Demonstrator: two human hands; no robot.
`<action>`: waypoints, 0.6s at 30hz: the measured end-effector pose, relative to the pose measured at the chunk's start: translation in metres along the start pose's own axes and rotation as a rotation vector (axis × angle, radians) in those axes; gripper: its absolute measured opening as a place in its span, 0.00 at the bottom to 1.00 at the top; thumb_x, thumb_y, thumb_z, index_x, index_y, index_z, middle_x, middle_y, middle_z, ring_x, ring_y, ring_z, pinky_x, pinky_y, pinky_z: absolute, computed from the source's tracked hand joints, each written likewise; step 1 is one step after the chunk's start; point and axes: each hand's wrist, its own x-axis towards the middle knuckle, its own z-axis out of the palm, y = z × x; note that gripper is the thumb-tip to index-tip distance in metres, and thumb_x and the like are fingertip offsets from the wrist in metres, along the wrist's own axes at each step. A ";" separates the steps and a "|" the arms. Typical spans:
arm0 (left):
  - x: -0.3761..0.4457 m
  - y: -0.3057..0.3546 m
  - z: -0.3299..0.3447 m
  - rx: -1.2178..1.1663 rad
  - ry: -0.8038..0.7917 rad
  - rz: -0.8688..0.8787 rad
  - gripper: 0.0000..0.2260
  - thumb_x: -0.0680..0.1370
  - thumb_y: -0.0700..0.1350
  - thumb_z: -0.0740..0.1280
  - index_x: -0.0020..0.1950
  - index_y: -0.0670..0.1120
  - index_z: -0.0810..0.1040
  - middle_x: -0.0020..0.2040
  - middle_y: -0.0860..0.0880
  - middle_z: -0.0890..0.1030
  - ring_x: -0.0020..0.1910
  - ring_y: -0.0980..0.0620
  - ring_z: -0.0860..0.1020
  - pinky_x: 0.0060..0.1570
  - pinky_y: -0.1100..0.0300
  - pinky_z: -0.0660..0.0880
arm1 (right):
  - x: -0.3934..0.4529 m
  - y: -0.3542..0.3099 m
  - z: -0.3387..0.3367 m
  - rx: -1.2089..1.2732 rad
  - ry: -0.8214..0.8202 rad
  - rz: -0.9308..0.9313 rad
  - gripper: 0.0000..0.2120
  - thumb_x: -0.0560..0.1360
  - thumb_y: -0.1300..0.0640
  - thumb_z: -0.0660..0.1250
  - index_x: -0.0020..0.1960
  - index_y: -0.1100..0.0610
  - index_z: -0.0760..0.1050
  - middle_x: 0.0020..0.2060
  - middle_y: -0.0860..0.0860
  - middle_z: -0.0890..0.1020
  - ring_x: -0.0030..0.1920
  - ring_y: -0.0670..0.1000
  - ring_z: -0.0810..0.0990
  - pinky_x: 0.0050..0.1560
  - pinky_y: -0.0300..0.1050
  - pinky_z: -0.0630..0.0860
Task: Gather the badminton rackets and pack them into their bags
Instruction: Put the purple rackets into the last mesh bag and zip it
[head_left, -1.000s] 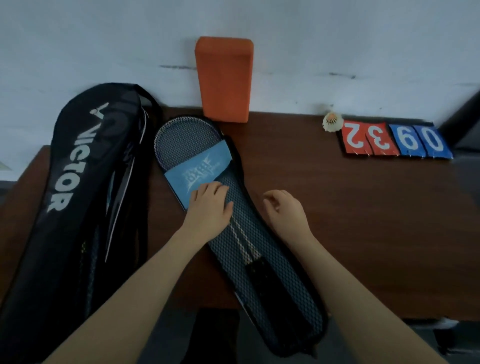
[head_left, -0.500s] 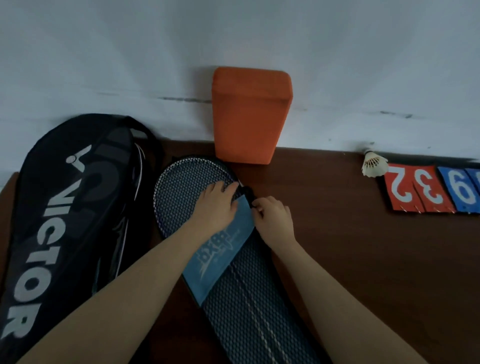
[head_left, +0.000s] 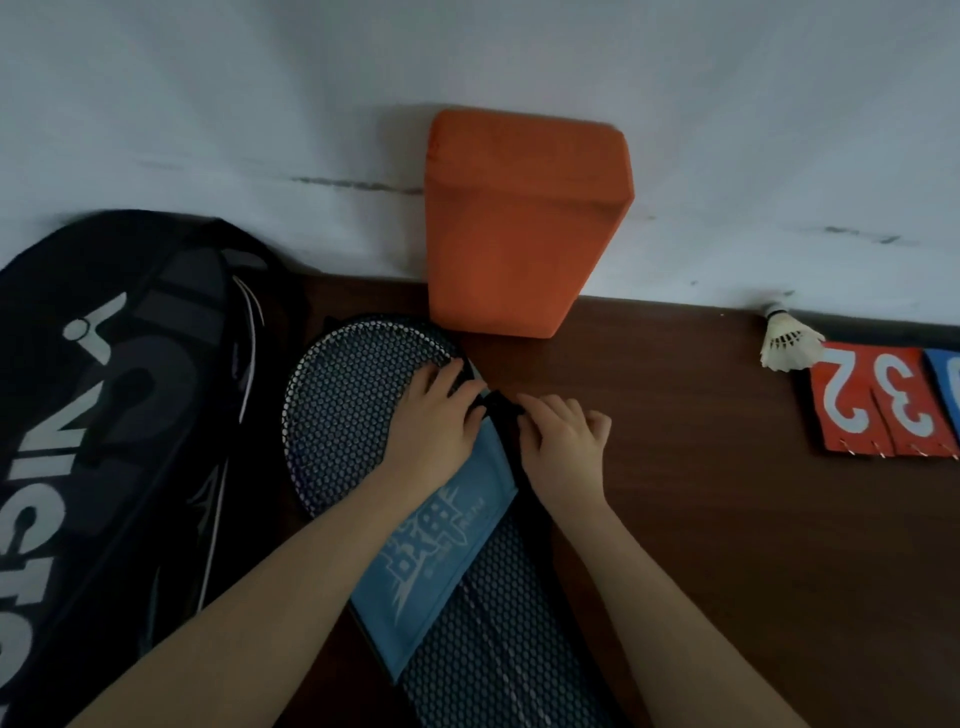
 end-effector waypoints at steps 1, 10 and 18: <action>-0.001 -0.001 0.002 -0.007 0.004 -0.004 0.17 0.76 0.51 0.57 0.55 0.45 0.80 0.60 0.41 0.77 0.55 0.36 0.74 0.53 0.47 0.74 | 0.002 0.000 0.000 0.007 -0.002 -0.006 0.14 0.73 0.56 0.59 0.53 0.54 0.80 0.42 0.47 0.81 0.43 0.52 0.77 0.49 0.47 0.57; 0.012 -0.005 -0.002 -0.016 0.148 0.066 0.13 0.76 0.50 0.59 0.46 0.47 0.82 0.48 0.47 0.80 0.43 0.44 0.74 0.45 0.58 0.68 | 0.004 0.002 0.005 0.212 -0.045 0.007 0.07 0.75 0.57 0.66 0.51 0.49 0.77 0.50 0.41 0.80 0.51 0.45 0.73 0.47 0.41 0.51; 0.008 -0.009 0.007 -0.094 0.132 0.016 0.15 0.75 0.51 0.59 0.49 0.46 0.82 0.54 0.46 0.81 0.51 0.41 0.75 0.48 0.53 0.74 | 0.020 0.001 0.009 0.218 -0.138 0.067 0.13 0.74 0.48 0.67 0.57 0.47 0.78 0.55 0.47 0.71 0.52 0.45 0.61 0.51 0.42 0.51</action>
